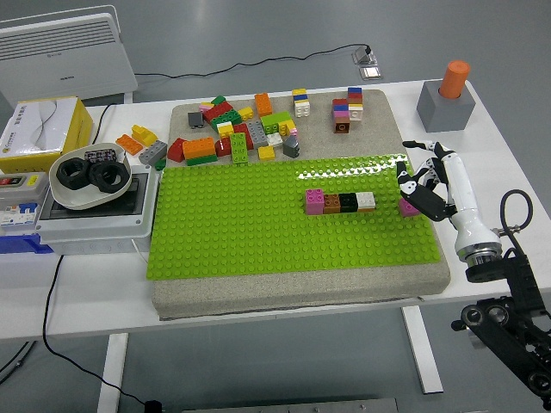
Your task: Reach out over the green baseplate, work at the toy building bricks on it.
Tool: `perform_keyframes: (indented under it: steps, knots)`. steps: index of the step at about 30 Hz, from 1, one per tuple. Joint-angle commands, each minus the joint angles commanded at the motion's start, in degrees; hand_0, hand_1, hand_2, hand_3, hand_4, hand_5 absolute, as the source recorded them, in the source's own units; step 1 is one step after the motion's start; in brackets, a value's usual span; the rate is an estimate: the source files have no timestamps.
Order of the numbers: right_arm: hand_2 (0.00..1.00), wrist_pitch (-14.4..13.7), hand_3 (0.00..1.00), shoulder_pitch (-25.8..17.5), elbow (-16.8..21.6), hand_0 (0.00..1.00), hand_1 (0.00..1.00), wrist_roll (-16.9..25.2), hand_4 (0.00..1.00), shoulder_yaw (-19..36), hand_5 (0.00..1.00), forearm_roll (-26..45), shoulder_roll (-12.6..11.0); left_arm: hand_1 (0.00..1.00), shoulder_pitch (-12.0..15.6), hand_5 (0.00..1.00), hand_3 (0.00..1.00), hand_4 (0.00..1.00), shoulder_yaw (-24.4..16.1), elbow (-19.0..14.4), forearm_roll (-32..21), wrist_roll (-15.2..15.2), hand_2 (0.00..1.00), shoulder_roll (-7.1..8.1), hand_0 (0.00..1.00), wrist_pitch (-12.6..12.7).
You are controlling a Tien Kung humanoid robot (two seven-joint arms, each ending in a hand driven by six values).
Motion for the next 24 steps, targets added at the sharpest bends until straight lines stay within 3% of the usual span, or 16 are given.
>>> perform_keyframes:
  steps: [10, 11, 13, 16, 17, 24]
  knots:
    - [0.226, -0.14, 0.673, -0.34, -0.15, 0.091, 0.103, -1.13, 0.601, 0.38, 0.267, -1.18, -0.52, 0.624, 1.0, 0.713, 0.698, 0.742, -0.57, 0.0, 1.09, 1.54, 0.572, -0.49, 0.735, -1.22]
    - [0.224, -0.17, 0.667, -0.37, -0.22, 0.084, 0.095, -1.37, 0.715, 0.34, 0.201, -1.45, -0.57, 0.624, 1.02, 0.705, 0.698, 0.745, -0.6, 0.0, 1.3, 1.83, 0.566, -0.52, 0.735, -1.36]
    - [0.224, -0.17, 0.667, -0.35, -0.27, 0.084, 0.095, -1.89, 0.715, 0.27, 0.201, -2.08, -0.67, 0.624, 1.07, 0.705, 0.698, 0.745, -0.68, 0.0, 1.55, 2.21, 0.566, -0.55, 0.735, -1.51]
    - [0.224, 0.24, 0.667, 0.08, 0.03, 0.084, 0.095, -3.86, 0.715, 0.15, 0.201, -5.09, -1.06, 0.624, 1.24, 0.705, 0.698, 0.745, -0.9, 0.0, 1.52, 2.65, 0.566, -0.46, 0.735, -1.56]
    - [0.218, 0.44, 0.67, 0.24, 0.14, 0.078, 0.089, -4.48, 0.786, 0.15, 0.153, -6.11, -1.18, 0.622, 1.29, 0.708, 0.697, 0.745, -0.93, 0.0, 1.46, 2.72, 0.553, -0.43, 0.735, -1.56]
    - [0.217, 4.26, 0.674, 1.85, 1.08, 0.072, 0.084, -11.97, 0.795, -2.02, 0.133, -16.87, -2.06, 0.619, 1.28, 0.709, 0.694, 0.744, -1.39, 0.0, 2.39, 3.49, 0.543, -0.48, 0.734, -2.02]
